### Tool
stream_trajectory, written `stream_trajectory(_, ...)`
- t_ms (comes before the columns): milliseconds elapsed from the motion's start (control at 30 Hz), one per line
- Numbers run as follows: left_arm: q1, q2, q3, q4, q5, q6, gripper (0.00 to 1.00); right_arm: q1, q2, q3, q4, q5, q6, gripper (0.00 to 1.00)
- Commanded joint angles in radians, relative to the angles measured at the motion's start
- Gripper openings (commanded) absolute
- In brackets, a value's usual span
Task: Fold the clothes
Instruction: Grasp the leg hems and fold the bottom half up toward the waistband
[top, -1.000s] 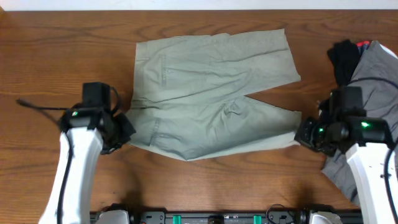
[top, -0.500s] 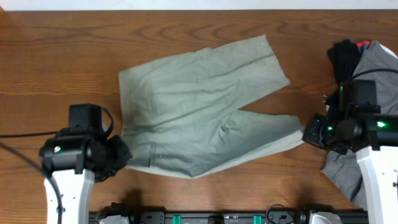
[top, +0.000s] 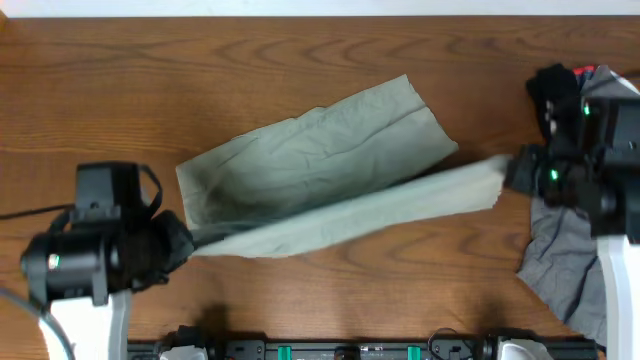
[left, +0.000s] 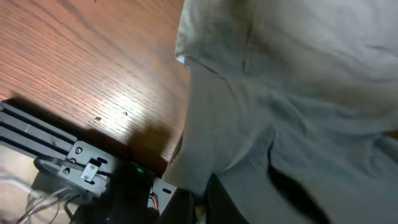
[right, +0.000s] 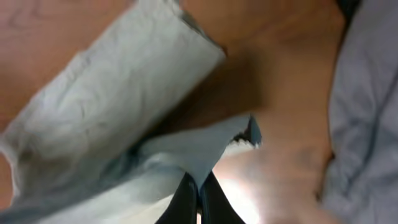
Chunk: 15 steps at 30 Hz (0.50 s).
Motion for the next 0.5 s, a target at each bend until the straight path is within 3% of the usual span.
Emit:
stream_trajectory(0, 0.005, 0.081, 0.011, 0.019, -0.057, -0.013, 0.06, -0.001, 0.099, 0.011, 0.074, 0.024, -0.010, 0.01)
stream_trajectory(467, 0.005, 0.404, 0.011, 0.244, -0.138, -0.029, 0.06, 0.023, 0.485, 0.011, 0.603, -0.198, -0.010, 0.01)
